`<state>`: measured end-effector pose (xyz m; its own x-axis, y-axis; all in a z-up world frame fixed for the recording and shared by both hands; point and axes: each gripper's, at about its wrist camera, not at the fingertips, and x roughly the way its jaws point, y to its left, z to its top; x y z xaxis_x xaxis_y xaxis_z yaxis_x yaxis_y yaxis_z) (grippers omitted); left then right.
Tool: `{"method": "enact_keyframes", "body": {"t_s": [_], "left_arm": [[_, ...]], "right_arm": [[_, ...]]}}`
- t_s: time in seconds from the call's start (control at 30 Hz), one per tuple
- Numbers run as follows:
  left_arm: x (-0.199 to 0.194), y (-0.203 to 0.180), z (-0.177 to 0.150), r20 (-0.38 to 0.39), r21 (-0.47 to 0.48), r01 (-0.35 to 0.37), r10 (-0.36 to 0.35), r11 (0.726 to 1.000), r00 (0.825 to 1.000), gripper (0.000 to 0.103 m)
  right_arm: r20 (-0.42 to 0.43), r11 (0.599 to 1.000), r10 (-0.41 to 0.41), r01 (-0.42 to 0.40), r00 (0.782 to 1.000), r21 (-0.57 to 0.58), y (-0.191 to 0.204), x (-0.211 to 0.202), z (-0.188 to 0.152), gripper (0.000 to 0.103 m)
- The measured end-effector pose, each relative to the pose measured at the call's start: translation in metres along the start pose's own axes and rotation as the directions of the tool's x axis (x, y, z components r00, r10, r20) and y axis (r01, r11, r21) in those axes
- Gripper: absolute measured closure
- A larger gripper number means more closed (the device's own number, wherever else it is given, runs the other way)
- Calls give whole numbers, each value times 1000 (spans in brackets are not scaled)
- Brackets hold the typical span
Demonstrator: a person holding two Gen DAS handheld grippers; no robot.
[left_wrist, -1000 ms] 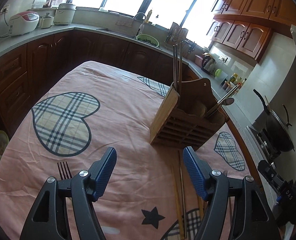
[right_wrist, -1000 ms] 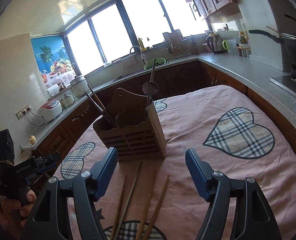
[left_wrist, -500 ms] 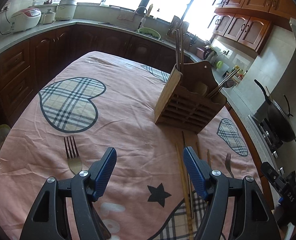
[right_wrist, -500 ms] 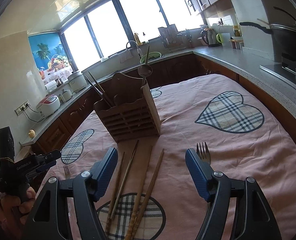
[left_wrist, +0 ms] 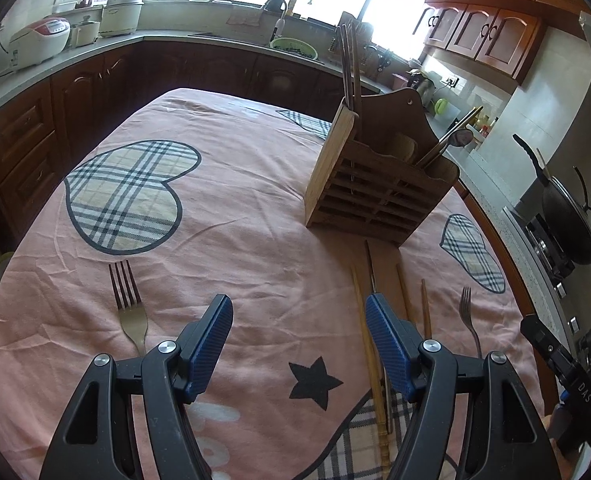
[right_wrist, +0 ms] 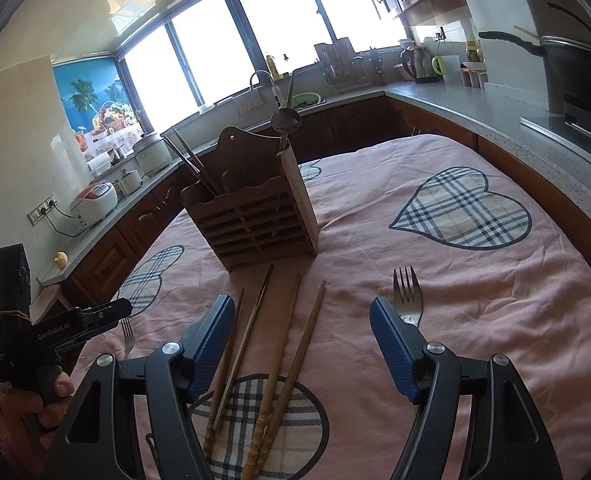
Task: Organize utensils
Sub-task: 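Close the left tool on a wooden chopstick while the right tool closes on another wooden chopstick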
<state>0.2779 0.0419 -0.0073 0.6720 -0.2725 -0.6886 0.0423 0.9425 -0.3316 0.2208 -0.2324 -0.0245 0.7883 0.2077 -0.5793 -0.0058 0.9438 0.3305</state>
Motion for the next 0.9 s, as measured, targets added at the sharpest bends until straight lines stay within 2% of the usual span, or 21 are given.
{"method": "enact_keyframes", "body": {"t_s": [0.4, 0.9], "left_arm": [[34, -12, 7, -100, 44, -45, 49, 998, 994, 35], [74, -29, 24, -144, 100, -69, 84, 993, 986, 34]], "right_arm": [[-72, 999, -22, 24, 997, 22, -6, 25, -1, 31], [-203, 999, -48, 45, 978, -16, 0, 81, 3, 32]]}}
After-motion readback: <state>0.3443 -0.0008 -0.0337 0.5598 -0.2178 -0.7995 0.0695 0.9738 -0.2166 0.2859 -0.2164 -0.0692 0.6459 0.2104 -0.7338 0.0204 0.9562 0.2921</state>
